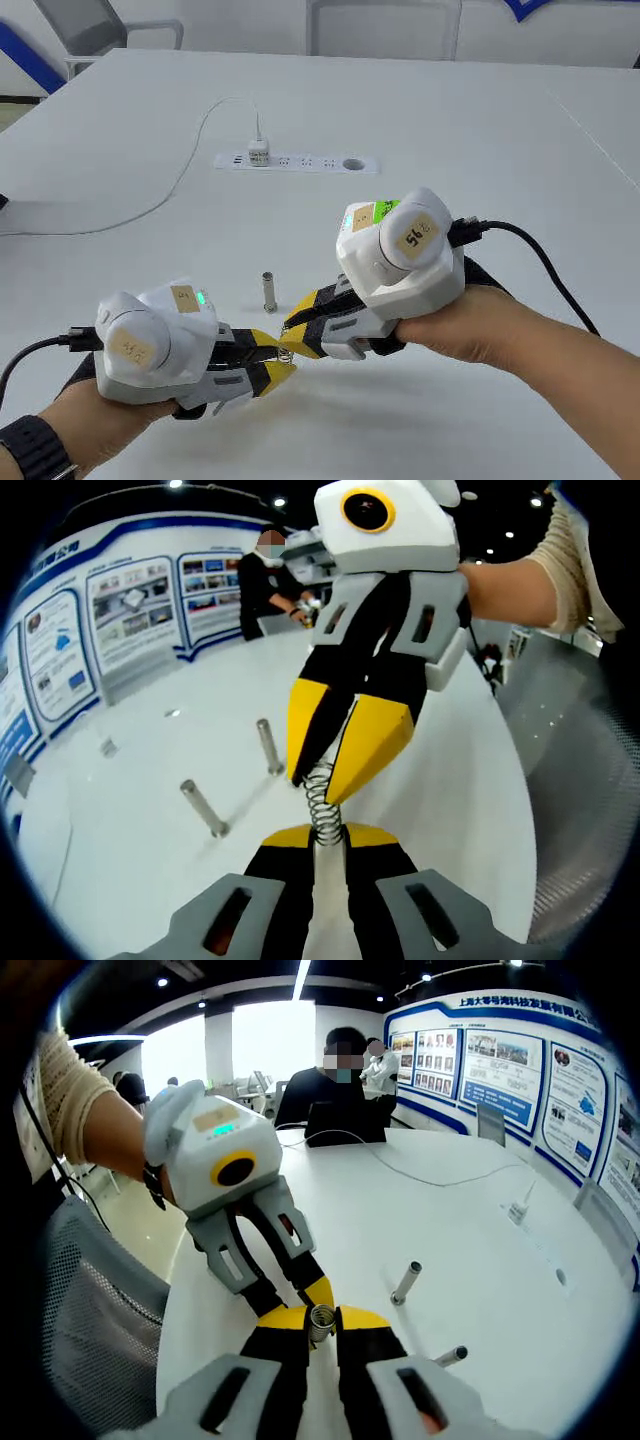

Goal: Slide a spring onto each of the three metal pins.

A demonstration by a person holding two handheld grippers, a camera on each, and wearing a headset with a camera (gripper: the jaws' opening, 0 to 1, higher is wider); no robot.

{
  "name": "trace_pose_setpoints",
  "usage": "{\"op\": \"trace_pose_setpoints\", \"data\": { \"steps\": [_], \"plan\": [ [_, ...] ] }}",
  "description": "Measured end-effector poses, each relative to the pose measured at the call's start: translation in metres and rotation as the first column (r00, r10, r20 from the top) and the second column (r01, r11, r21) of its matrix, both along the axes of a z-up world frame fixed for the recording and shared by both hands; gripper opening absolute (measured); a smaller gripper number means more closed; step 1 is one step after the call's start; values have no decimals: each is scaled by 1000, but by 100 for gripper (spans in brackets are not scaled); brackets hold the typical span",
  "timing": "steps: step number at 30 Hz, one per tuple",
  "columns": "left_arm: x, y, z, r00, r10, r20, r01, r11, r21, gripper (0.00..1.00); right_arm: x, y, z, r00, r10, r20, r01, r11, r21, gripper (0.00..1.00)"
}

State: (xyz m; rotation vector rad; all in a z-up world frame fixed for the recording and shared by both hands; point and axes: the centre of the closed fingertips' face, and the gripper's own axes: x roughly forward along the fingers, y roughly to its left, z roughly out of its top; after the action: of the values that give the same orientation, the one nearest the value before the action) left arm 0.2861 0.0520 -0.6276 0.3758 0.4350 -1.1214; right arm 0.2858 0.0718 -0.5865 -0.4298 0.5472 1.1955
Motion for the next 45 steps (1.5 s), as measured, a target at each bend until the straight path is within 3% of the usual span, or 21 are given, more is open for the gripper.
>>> {"op": "trace_pose_setpoints", "data": {
  "steps": [4,11,19,28,39,45],
  "plan": [
    [1,-1,2,1000,19,-21,-19,999,-31,11,2,1,2,1000,-4,7,4,1000,5,11],
    [7,2,3,998,59,-5,-59,997,-42,13,6,1,5,1000,-15,10,15,1000,10,11],
    [12,14,7,991,131,-17,-132,987,-89,25,14,1,11,999,-25,26,25,1000,5,11],
    [21,31,10,976,218,-24,-219,967,-129,39,24,-1,20,998,-44,48,43,999,9,11],
    [24,41,12,965,261,-34,-263,951,-160,57,41,-2,37,994,-71,82,69,997,24,11],
    [24,46,10,960,276,-41,-279,945,-169,62,58,1,51,989,-95,116,91,995,39,11]
  ]
}}
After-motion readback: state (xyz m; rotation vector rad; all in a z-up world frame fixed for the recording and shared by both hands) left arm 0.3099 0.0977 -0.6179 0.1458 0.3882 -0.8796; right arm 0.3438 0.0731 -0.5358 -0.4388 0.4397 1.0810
